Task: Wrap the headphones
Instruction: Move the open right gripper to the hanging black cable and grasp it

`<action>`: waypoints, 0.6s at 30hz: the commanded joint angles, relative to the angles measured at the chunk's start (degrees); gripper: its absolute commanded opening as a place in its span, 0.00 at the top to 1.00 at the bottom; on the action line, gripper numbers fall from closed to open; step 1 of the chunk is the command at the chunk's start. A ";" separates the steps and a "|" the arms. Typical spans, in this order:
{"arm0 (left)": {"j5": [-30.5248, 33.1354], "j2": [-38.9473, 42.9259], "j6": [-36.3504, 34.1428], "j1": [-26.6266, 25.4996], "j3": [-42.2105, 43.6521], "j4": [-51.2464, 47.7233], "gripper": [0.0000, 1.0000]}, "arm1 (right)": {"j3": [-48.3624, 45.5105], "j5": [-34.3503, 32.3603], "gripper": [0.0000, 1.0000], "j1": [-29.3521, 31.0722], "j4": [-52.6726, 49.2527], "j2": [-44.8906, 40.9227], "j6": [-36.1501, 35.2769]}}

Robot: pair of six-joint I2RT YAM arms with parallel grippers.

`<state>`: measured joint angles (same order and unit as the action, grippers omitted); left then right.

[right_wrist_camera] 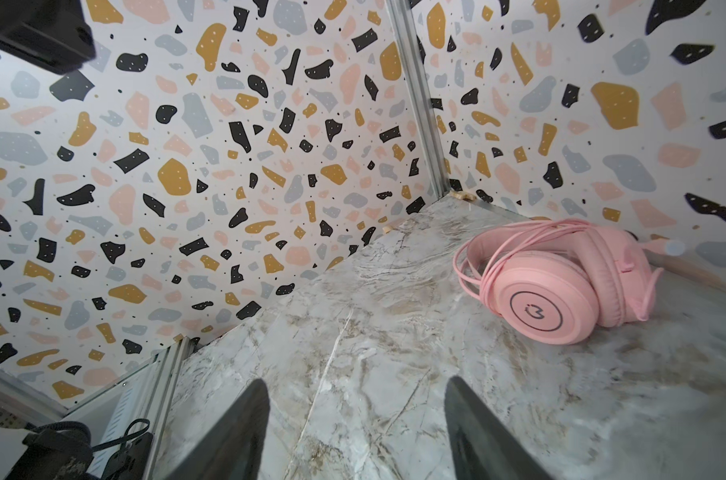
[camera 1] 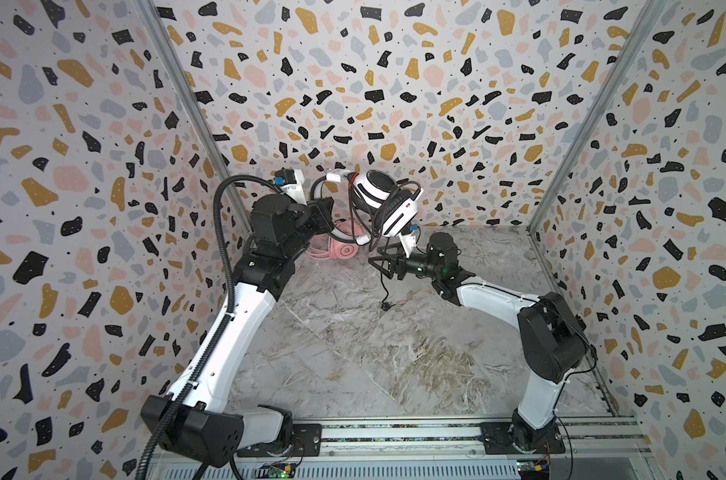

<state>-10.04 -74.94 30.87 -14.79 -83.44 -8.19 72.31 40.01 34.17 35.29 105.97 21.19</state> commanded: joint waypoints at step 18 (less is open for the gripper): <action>0.29 1.44 0.86 0.55 -0.85 5.64 1.00 | -13.08 -0.02 0.63 -5.25 -1.10 -12.10 -1.09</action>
<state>-9.74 -74.94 30.61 -14.68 -83.44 -9.04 60.64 40.29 30.72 33.82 98.65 20.36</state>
